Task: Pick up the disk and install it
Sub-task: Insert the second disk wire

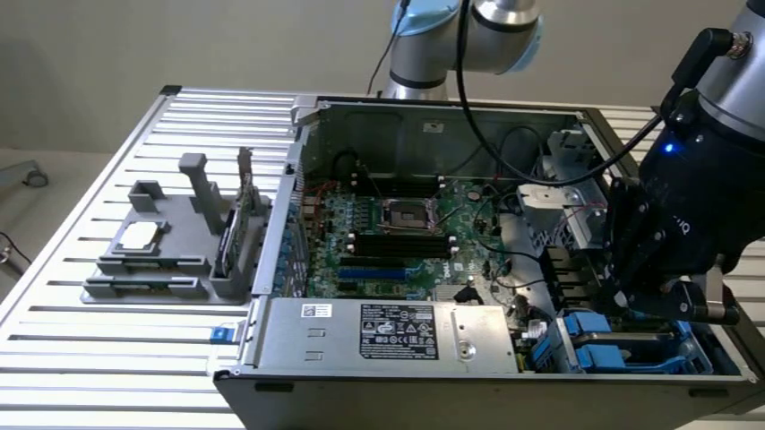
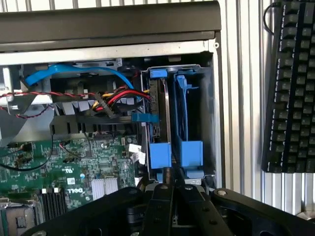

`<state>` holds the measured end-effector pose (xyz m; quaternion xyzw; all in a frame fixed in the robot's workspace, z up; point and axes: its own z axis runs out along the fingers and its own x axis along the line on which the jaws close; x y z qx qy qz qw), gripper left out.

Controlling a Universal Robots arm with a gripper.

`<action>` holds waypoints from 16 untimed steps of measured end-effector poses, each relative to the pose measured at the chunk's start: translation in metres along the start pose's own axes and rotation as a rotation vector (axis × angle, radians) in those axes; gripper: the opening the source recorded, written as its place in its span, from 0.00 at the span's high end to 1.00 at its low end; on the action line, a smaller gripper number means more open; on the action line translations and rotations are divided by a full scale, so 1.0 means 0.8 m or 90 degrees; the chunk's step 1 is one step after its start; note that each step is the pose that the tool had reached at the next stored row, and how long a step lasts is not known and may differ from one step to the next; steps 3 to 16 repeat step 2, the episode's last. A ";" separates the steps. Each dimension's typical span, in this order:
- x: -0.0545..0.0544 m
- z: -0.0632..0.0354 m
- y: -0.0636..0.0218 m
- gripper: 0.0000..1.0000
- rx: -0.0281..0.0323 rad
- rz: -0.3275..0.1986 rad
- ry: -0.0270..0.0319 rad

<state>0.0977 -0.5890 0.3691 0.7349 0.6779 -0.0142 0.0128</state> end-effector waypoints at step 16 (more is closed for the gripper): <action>0.000 0.000 0.000 0.89 0.0000 0.000 0.0000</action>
